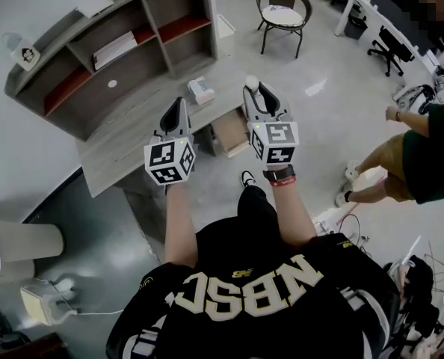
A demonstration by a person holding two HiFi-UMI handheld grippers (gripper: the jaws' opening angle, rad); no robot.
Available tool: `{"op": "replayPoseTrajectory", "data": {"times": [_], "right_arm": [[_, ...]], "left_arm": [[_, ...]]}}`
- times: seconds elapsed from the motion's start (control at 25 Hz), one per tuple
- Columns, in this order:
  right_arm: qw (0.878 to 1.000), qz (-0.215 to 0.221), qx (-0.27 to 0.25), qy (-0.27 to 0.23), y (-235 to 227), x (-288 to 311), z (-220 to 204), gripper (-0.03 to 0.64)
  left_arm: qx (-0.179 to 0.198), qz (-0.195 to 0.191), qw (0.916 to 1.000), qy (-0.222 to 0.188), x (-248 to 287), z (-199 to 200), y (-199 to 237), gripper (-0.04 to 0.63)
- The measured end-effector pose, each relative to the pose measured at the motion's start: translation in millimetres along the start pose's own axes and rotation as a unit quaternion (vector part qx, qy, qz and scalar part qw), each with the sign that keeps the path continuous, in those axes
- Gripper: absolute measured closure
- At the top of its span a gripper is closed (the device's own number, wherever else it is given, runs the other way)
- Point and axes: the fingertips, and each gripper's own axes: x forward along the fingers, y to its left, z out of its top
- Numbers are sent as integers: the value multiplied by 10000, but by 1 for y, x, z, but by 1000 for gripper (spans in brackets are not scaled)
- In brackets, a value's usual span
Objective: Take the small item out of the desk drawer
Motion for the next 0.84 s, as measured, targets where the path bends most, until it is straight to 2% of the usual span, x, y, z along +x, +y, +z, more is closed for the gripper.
{"op": "replayPoseTrajectory", "data": {"times": [0.24, 0.36, 0.6, 0.72, 0.84], "right_arm": [[9998, 160, 100, 21, 4, -2, -3, 488], [9991, 336, 263, 89, 7, 0, -10, 488], [9990, 312, 243, 207, 1, 5, -19, 488], [9982, 331, 204, 459, -7, 22, -46, 488], [9951, 298, 89, 938, -19, 49, -97, 488]], "left_arm": [[-29, -34, 10000, 26, 0, -6, -3, 580], [-191, -64, 9998, -13, 3, -10, -3, 580], [-323, -33, 9995, 44, 11, -27, 2, 580], [-363, -27, 9992, 160, 28, -44, 5, 580], [-422, -32, 9984, 369, 53, -70, 10, 580]]}}
